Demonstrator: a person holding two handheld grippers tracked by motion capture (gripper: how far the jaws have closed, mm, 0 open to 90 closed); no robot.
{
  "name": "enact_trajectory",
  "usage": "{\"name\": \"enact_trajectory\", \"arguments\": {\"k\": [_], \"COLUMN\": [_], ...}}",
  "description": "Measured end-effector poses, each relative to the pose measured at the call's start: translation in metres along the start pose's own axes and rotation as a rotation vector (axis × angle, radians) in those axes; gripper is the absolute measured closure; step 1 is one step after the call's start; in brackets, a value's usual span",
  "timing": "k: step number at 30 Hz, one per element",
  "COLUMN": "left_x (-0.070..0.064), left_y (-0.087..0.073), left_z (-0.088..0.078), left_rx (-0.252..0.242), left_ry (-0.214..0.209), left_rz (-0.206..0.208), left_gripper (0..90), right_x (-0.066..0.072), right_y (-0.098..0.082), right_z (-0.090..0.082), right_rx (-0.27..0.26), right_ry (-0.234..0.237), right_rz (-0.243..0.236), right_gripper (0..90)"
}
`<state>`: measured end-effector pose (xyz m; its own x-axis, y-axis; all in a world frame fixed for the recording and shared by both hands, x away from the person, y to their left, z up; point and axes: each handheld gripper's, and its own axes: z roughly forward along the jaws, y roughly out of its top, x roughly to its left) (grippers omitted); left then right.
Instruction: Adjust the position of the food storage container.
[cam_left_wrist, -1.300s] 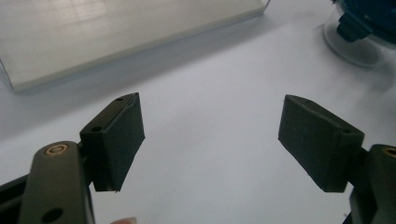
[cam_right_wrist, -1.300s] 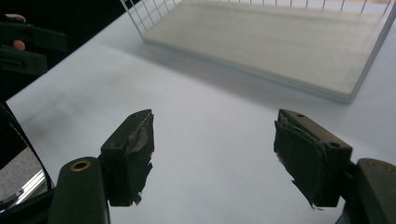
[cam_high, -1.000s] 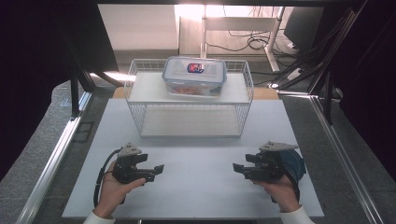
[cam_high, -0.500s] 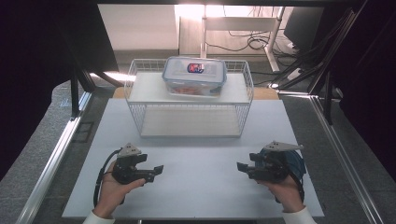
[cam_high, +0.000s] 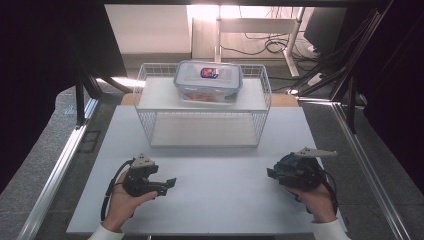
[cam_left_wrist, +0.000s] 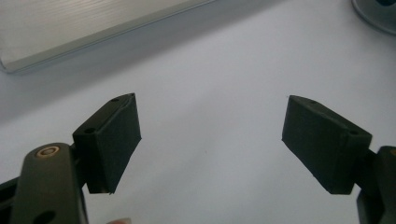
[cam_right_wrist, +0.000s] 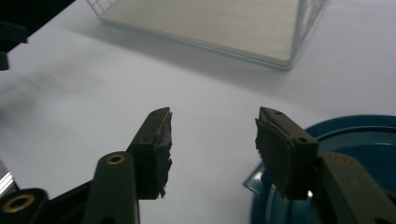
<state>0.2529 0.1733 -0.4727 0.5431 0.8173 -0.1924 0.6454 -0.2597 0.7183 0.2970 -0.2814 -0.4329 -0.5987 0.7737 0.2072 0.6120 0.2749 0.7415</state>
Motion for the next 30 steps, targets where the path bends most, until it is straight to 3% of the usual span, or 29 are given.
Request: {"name": "enact_trajectory", "arguments": {"k": [11,12,15,20,21,30], "left_x": [0.003,0.003,0.004,0.003,0.002,0.003], "left_y": [-0.001,-0.001,-0.001,-0.002,-0.003,-0.005], "left_z": [0.0,0.0,0.001,0.002,0.002,0.001], "left_rx": [0.003,0.003,0.005,0.011,0.015,0.012], "left_ry": [0.01,0.01,0.011,0.014,0.019,0.024], "left_rz": [0.0,0.0,-0.002,0.004,0.01,-0.002], "left_gripper": [18.6,18.6,18.6,18.3,18.3,18.2], "right_x": [-0.035,-0.035,-0.047,-0.06,-0.07,-0.099], "right_y": [-0.001,-0.001,-0.001,-0.001,-0.004,-0.013], "right_z": [-0.013,-0.013,-0.023,-0.033,-0.037,-0.048], "right_rx": [0.034,0.034,0.027,0.024,0.02,0.025], "right_ry": [-0.093,-0.093,-0.147,-0.212,-0.246,-0.364], "right_rz": [-0.003,-0.003,-0.007,-0.007,0.009,0.052], "right_gripper": [79.7,79.7,87.8,88.9,88.9,88.9]}}
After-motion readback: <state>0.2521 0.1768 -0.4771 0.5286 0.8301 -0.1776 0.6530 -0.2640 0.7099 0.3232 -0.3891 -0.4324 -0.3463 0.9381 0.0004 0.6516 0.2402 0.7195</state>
